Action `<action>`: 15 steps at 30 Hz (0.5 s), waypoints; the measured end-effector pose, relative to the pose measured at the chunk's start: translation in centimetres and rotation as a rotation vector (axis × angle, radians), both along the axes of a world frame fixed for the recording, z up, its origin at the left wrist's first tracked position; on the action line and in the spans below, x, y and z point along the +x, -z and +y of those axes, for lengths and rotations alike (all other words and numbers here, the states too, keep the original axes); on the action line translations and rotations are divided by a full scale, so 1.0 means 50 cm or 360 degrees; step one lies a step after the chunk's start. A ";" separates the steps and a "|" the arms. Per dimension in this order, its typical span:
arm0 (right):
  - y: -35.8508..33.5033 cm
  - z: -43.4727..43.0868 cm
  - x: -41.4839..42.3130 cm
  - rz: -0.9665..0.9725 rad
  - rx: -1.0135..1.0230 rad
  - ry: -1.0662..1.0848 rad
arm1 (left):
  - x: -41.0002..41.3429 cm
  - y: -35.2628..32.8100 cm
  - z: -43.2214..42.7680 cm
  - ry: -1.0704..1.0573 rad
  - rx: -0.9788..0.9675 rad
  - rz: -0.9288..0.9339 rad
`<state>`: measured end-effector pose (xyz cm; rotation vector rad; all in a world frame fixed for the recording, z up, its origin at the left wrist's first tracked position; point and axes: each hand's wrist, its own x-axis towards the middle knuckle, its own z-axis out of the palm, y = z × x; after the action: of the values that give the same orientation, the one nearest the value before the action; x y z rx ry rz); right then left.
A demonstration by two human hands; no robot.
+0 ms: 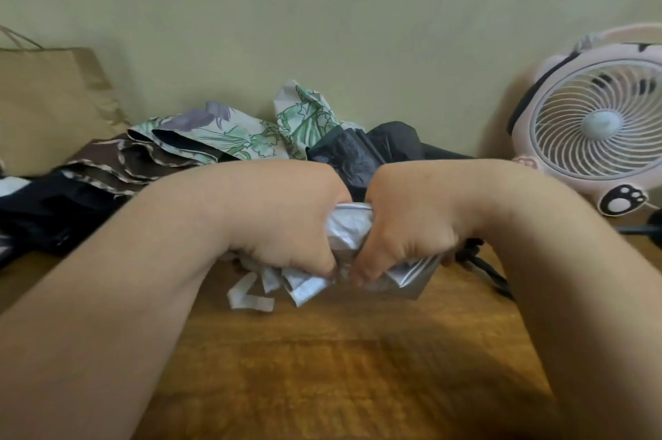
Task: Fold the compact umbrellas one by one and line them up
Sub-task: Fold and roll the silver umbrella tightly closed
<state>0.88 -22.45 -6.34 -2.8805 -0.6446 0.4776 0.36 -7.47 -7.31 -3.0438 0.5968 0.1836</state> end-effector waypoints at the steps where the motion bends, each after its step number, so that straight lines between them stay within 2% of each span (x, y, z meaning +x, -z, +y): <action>1: -0.001 -0.002 0.002 0.0053 -0.0019 -0.0007 | -0.003 0.004 0.006 0.0023 -0.0027 -0.0013; 3: -0.004 -0.006 0.003 0.0130 -0.0064 -0.0006 | -0.006 0.014 0.016 0.0033 -0.0042 0.0010; 6: -0.001 -0.004 0.001 0.0131 -0.0103 0.0037 | -0.003 0.011 0.020 -0.0020 -0.0144 0.0217; 9: 0.024 0.014 0.000 -0.0210 -0.0244 -0.0013 | 0.005 0.013 0.032 -0.0185 -0.0231 0.0420; 11: 0.041 0.031 0.001 -0.0483 -0.0246 -0.0111 | 0.010 0.012 0.040 -0.0223 -0.0171 0.0320; 12: 0.045 0.035 0.003 -0.0522 -0.0200 -0.0130 | 0.011 0.010 0.044 -0.0195 -0.0092 0.0204; 13: 0.044 0.035 0.007 -0.0491 -0.0149 -0.0142 | 0.009 0.006 0.047 -0.0176 -0.0066 0.0133; 15: 0.039 0.028 0.015 -0.0272 -0.0081 -0.0169 | 0.002 -0.003 0.051 -0.0205 -0.0116 0.0256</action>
<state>1.63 -21.05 -8.29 -2.9688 -0.8268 0.2660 0.48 -4.92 -7.16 -3.1609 0.4232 0.4229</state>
